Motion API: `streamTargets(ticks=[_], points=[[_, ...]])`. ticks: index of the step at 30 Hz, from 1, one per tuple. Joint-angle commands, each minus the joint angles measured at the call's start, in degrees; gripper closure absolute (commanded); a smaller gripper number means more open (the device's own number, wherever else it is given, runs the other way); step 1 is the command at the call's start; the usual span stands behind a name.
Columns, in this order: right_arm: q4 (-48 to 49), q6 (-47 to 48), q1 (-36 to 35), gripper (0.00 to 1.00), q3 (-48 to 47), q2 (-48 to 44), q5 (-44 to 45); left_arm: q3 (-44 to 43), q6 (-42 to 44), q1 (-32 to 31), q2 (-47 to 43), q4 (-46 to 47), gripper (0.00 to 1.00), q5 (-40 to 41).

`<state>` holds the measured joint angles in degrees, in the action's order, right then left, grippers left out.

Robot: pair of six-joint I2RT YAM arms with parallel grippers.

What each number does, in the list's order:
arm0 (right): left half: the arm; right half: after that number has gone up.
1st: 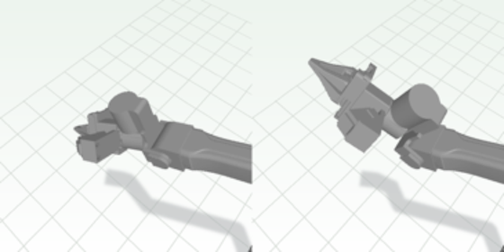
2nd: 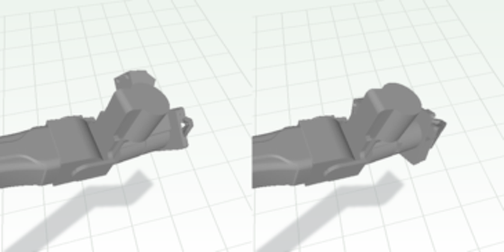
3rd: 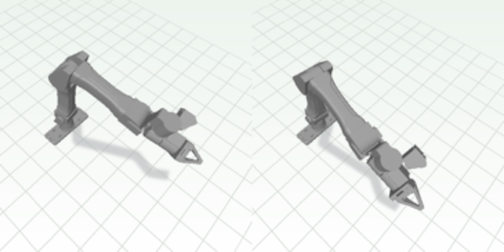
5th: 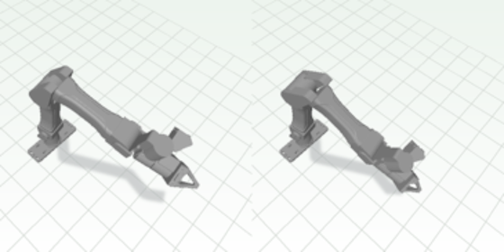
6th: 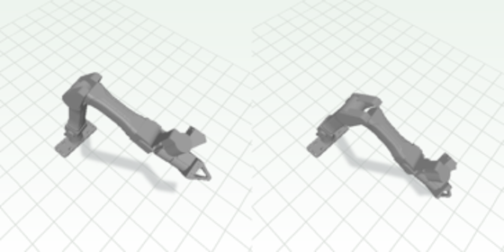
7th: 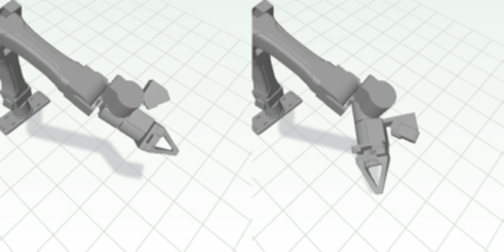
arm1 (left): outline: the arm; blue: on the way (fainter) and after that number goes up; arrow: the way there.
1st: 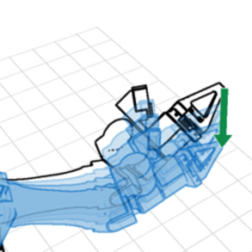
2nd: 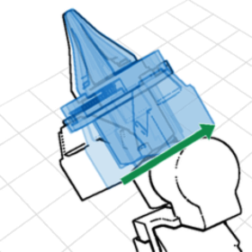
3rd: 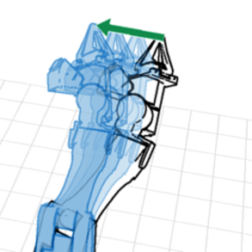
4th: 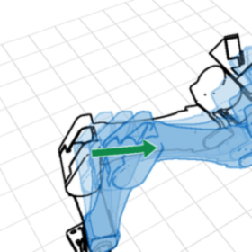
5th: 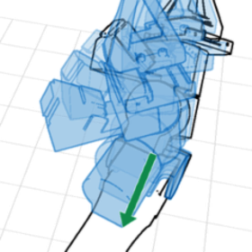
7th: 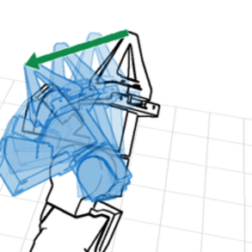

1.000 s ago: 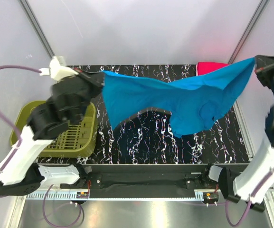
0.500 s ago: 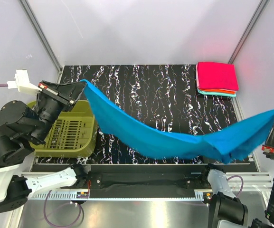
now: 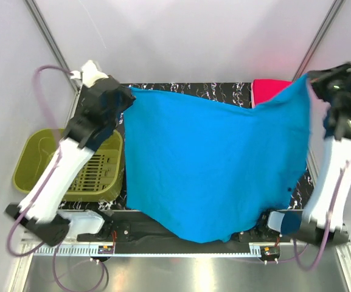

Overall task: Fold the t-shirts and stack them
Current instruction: Flatten the tshirt out, then fold the tshirt

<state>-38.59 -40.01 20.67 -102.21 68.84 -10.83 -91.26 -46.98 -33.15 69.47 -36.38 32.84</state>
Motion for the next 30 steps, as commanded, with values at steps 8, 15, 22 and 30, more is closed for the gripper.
streamTargets(ticks=[8, 15, 22, 30], points=[[24.9, 5.6, -11.2, 1.0, 7.6, 27.3, -10.3, 3.2, 0.6, 17.9, 22.8, 12.7, 1.0, -19.8], [30.1, 5.6, -13.6, 1.0, 4.0, 41.8, -12.5, -2.1, 2.6, 21.0, 33.1, 13.3, 1.0, -22.3], [31.7, 3.9, -13.8, 1.0, -3.3, 50.7, -14.1, -8.8, 5.3, 24.1, 41.8, 13.5, 1.0, -27.5], [27.0, 2.1, -13.8, 1.0, 6.7, 41.8, -4.0, -7.9, 10.0, 26.3, 42.3, 12.9, 1.0, -32.5]])
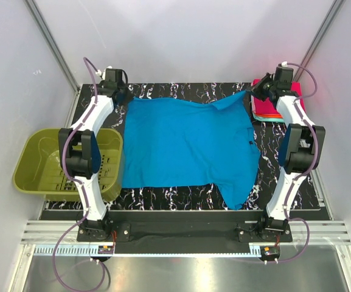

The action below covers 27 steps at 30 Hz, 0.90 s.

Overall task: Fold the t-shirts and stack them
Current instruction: Fold the tshirt

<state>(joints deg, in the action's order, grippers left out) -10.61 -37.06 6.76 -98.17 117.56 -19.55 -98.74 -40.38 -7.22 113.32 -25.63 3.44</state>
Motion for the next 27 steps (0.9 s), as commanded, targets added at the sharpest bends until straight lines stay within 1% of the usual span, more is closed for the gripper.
streamTargets(ticks=[1, 7, 10, 13, 18, 22, 27], points=[[-1.4, -1.2, 0.1, 1.0, 4.0, -9.2, 5.3, 0.0, 4.5, 0.4, -1.8, 1.9, 1.0, -5.0], [-4.6, -0.5, 0.2, 1.0, 13.2, -16.5, 10.8, 0.9, 7.8, 0.3, -3.0, -2.5, 1.0, -8.3], [-5.1, -0.5, 0.2, 1.0, 16.6, -18.6, 10.9, 3.6, 8.6, 0.2, -4.5, -3.4, 1.0, -7.7], [-6.3, -0.4, 0.3, 1.0, 19.7, -20.2, 11.6, 4.0, 10.6, 0.3, -5.0, -5.1, 1.0, -6.8], [-7.3, -0.6, 0.2, 1.0, 26.2, -22.8, 11.4, 3.6, 14.1, 0.3, -3.8, -7.7, 1.0, -9.2], [-7.6, -1.1, 0.3, 1.0, 30.2, -24.8, 12.6, 5.0, 16.1, 0.2, -4.4, -8.9, 1.0, -7.8], [-10.2, -0.3, 0.5, 1.0, 30.5, -25.7, 15.1, 3.6, 18.6, 0.3, -4.9, -11.1, 1.0, -4.2]])
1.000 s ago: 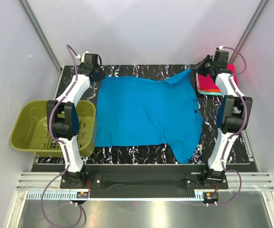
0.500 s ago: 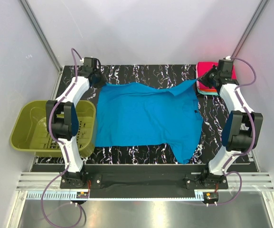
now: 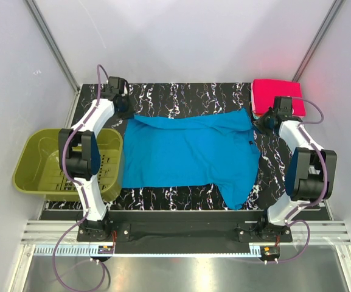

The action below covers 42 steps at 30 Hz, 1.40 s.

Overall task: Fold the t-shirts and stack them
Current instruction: Fold the tshirt

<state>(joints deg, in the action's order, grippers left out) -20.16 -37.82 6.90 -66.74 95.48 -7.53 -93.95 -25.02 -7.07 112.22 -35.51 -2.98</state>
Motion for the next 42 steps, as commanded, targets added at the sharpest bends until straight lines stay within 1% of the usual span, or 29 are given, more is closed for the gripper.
streamTargets(ticks=[1, 4, 10, 17, 22, 28, 33, 42], points=[[-1.1, 0.5, 0.7, 1.0, -1.1, -3.8, 3.4, -1.9, 3.5, 0.1, -3.7, -2.4, 1.0, 3.0], [-2.4, 0.6, 1.6, 1.0, -1.5, -5.3, 3.9, -2.6, 4.4, 0.1, -3.4, -3.6, 1.0, 6.5], [-5.3, 1.2, 2.2, 1.0, -0.9, -8.0, 3.5, -3.5, 4.8, 0.0, -2.6, -4.2, 1.0, 6.8], [-6.1, 1.3, 2.2, 1.0, 4.2, -11.1, 1.4, -4.5, 4.9, 0.0, -1.3, -5.2, 1.0, 7.4], [-5.9, 0.7, 2.2, 1.0, 8.2, -11.2, 2.7, -4.6, 4.8, -0.5, -1.4, -6.3, 1.0, 8.7], [-4.4, -1.7, 2.2, 1.0, 12.8, -12.2, 1.0, -5.5, 5.5, -1.9, -0.9, -7.9, 1.0, 11.2], [-4.4, -5.1, 2.2, 1.0, 15.3, -15.6, 1.9, -6.0, 5.2, -2.0, -0.2, -8.3, 1.0, 11.4], [-4.7, -7.2, 2.2, 1.0, 18.0, -22.2, 3.7, -6.2, 5.1, -2.2, 0.5, -8.4, 1.0, 11.4]])
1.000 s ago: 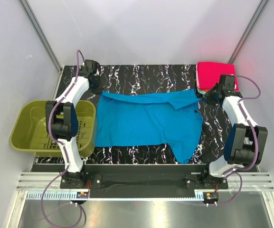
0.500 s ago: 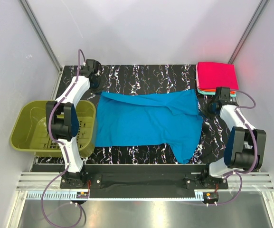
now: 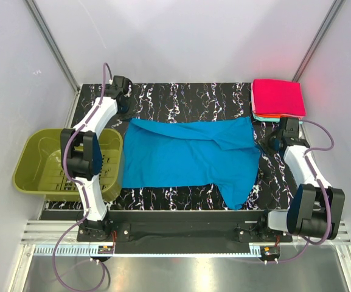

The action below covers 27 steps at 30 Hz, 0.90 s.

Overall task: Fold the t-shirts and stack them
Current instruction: Fold the tshirt

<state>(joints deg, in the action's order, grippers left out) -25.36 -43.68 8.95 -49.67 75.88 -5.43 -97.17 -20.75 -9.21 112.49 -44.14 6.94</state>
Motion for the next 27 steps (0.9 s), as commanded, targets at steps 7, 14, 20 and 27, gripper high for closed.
streamTargets(ticks=[7, 14, 20, 27], points=[[0.0, -0.3, 0.1, 1.0, 3.9, -3.9, 3.8, -2.8, 0.8, -0.3, 0.0, 0.0, 1.0, 1.4], [0.0, 1.7, 0.1, 1.0, 3.8, -1.8, 3.1, -2.8, 0.3, -0.3, -0.3, -2.0, 0.92, 5.2], [-0.7, 3.2, 0.1, 0.89, 4.6, -1.9, 2.4, -6.3, -0.3, -0.4, -0.4, -4.1, 0.76, 8.7], [-4.3, 3.6, 0.1, 0.6, 2.4, -2.0, 0.4, -11.3, 0.5, -3.8, -2.4, -5.0, 0.72, 6.1]])
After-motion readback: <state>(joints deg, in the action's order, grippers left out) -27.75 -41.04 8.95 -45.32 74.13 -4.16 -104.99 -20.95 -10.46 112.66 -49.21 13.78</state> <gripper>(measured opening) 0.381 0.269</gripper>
